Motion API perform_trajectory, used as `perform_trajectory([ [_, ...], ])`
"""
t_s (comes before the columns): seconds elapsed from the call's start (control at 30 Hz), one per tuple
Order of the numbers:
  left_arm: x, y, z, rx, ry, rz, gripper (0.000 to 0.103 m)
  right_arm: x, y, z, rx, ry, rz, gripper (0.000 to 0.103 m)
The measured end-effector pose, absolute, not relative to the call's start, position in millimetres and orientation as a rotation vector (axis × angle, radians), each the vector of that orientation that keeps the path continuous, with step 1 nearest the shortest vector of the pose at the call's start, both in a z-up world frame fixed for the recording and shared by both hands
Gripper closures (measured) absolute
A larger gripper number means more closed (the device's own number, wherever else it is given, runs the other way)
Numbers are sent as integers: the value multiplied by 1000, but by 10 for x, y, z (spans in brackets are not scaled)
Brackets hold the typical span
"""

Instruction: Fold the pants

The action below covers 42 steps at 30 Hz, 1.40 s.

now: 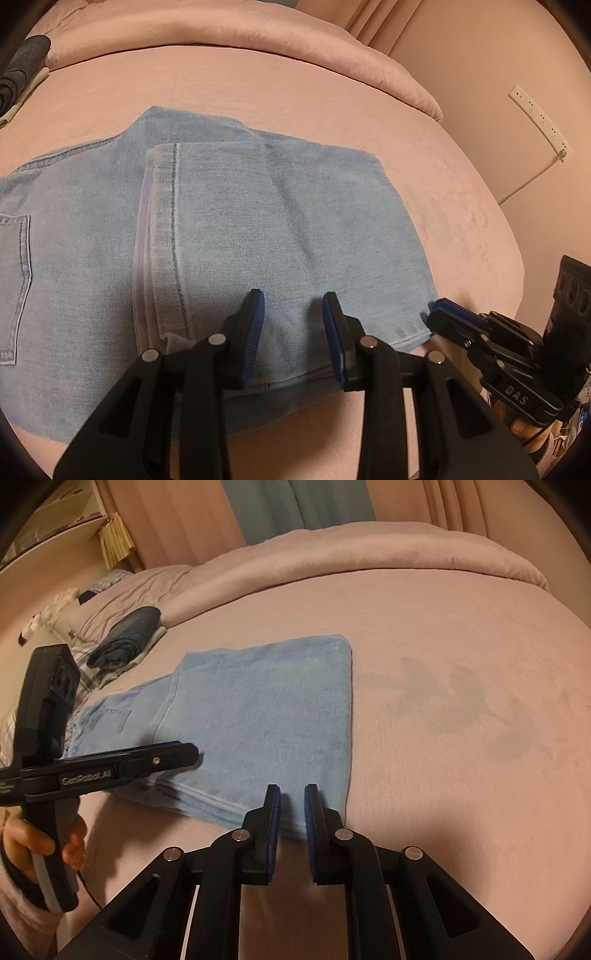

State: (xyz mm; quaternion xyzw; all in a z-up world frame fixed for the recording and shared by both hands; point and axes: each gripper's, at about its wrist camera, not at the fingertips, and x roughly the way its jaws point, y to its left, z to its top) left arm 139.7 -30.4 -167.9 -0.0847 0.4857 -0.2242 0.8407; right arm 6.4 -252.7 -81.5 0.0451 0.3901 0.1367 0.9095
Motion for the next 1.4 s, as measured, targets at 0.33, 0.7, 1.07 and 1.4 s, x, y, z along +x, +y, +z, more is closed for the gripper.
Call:
perform_trajectory([
  [0.33,1367,-335,-1680,-180,1019,-454,71,6,-2494,-891,76,793,292,82],
  [0.7,1058,133,-1388,-307,917,-388,38,-44,-2503,-884,87,778,321,70],
  [1.07,593,1388,-1331,-599,852,-176,30,-136,-2222,-775,27,740,343,42],
  [1.4,308,1956,-1677,-930,849,-135,30,-36,-1834,-682,33,737,460,42],
])
